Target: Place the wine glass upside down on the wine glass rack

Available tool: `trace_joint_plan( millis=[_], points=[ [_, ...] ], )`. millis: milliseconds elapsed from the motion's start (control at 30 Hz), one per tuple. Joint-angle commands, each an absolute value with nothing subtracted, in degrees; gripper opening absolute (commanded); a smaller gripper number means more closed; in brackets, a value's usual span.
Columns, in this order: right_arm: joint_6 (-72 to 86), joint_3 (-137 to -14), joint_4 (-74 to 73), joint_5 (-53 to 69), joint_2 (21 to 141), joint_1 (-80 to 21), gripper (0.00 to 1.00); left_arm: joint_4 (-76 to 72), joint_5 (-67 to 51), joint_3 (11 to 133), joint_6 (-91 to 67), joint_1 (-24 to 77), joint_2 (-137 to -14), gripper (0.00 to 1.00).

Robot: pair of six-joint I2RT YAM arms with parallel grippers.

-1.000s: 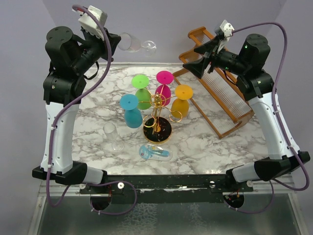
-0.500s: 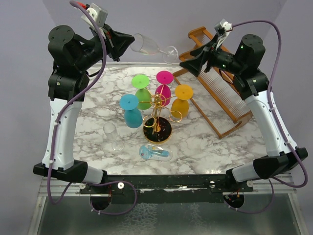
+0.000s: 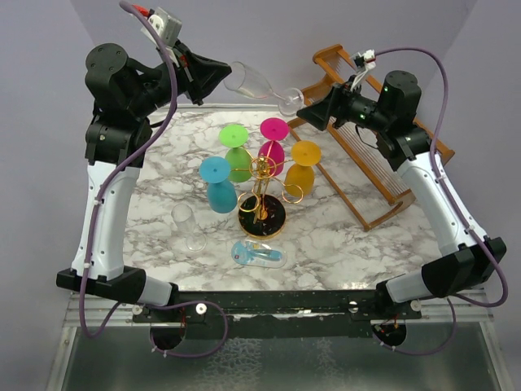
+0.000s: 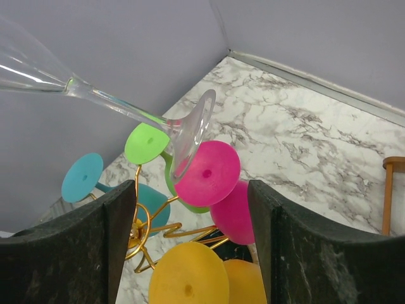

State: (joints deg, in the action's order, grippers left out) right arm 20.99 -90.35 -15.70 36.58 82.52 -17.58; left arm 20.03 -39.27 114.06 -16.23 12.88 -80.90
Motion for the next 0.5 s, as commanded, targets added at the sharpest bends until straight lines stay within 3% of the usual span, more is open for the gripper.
trace_joint_plan(
  millis=[0,467],
  points=[
    [24.61,-89.53,-10.84,37.14,82.73,-17.84,0.68,15.94,-41.78,113.52,-18.15,13.01,-79.49,0.00],
    [27.97,-87.75,-9.01,38.36,84.23,-17.85,0.45,14.59,-43.11,112.42,-19.90,13.01,-79.27,0.00]
  ],
)
